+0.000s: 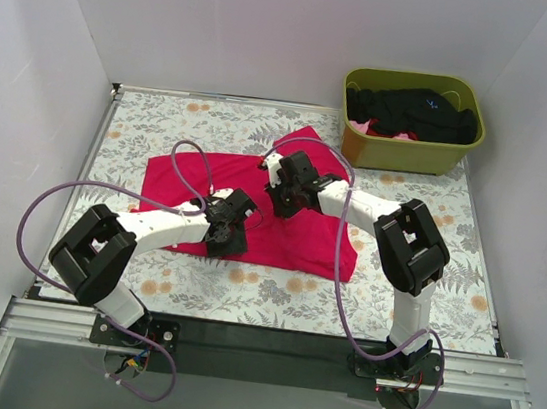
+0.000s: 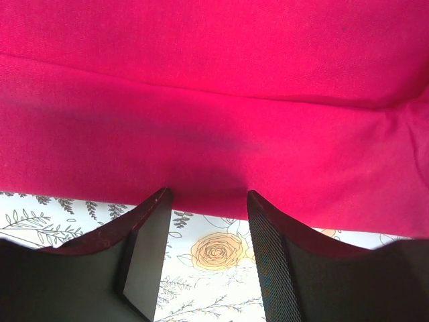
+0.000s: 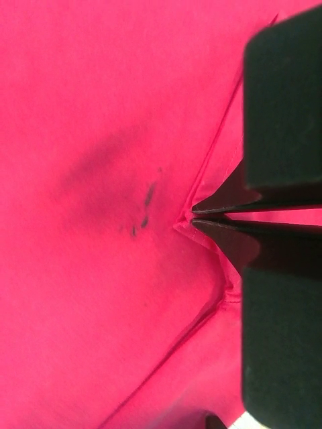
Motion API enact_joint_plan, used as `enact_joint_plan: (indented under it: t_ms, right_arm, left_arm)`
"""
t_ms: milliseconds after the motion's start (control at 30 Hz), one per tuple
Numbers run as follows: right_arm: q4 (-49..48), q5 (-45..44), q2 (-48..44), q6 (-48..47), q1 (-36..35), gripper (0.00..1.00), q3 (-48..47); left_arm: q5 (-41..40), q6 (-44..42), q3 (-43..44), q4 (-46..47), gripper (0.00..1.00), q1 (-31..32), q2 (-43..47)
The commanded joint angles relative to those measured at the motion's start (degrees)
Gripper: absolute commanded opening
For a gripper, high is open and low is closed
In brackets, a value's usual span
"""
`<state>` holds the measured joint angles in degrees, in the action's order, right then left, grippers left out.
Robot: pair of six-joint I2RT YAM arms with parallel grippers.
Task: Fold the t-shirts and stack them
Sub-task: Fold the tshirt
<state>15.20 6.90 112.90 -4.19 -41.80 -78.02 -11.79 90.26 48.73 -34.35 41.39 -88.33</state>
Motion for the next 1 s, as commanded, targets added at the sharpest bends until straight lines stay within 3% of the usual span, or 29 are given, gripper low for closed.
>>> enact_joint_plan:
  t_ms: [0, 233, 333, 433, 667, 800, 967]
  right_arm:
    - [-1.05, -3.64, -1.37, 1.37, 0.76, 0.11, -2.75]
    - [-1.05, -4.17, 0.39, 3.22, 1.2, 0.16, -3.11]
    - [-0.7, -3.38, -0.4, 3.83, 1.2, 0.24, -2.23]
    - [-0.35, -2.51, -4.43, 6.29, 1.63, 0.38, -0.13]
    - [1.06, -0.04, -20.77, 12.18, 6.38, 0.48, 16.2]
    - [1.85, 1.54, -31.85, 14.12, 11.46, 0.49, 30.51]
    - [1.85, 9.35, -40.02, 14.38, 19.55, 0.49, 41.0]
  left_arm:
    - [1.51, 0.18, -1.36, -0.72, 0.46, 0.27, -0.7]
    - [0.46, 0.88, -0.92, -2.04, 0.46, 0.27, -0.96]
    - [-0.16, 1.32, -0.57, -2.3, 0.51, 0.27, -0.87]
    - [-1.21, 1.68, 0.31, -2.39, 0.55, 0.27, -0.09]
    - [-2.09, 1.59, 1.63, -2.39, 0.58, 0.27, -0.52]
    - [-2.53, 1.59, 1.28, -2.3, 0.59, 0.27, -0.79]
    - [-3.32, 1.15, 0.75, -2.83, 0.59, 0.27, -0.61]
